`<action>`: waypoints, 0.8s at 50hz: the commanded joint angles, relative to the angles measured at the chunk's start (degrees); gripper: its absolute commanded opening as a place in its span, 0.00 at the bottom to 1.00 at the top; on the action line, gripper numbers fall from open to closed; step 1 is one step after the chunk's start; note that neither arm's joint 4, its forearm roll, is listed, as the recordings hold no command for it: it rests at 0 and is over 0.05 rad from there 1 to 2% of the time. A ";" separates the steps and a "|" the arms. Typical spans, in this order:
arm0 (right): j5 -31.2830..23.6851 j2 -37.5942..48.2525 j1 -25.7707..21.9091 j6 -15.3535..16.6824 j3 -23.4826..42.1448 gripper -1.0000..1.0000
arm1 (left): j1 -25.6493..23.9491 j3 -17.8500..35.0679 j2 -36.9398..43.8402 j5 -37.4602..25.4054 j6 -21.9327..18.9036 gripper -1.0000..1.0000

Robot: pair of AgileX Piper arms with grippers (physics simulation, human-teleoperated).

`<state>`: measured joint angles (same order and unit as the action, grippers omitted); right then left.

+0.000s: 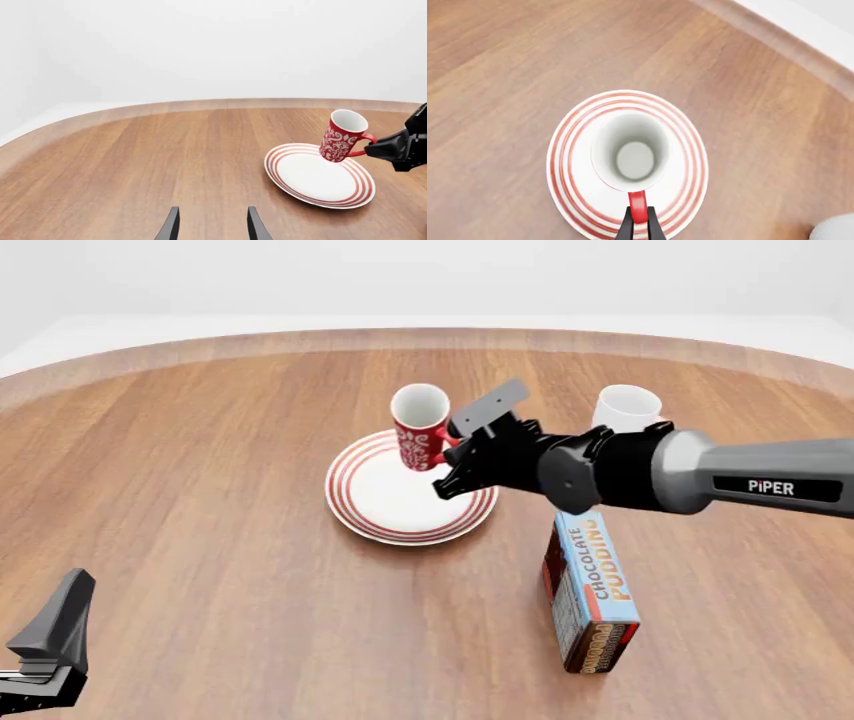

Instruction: Pick up the red mug and put it on the plate

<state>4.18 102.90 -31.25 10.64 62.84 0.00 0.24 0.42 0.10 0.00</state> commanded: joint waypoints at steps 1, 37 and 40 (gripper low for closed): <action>0.89 2.83 -0.24 -0.94 1.85 0.00 | 0.00 0.00 0.00 0.00 0.00 1.00; 3.66 10.76 0.62 -2.14 4.77 0.00 | 0.00 0.00 0.00 0.00 0.00 1.00; 3.58 11.04 0.67 -2.16 4.98 0.00 | 0.00 0.00 0.00 0.00 0.00 1.00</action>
<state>7.39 112.52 -30.98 8.95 66.99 0.00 0.24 0.42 0.10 0.00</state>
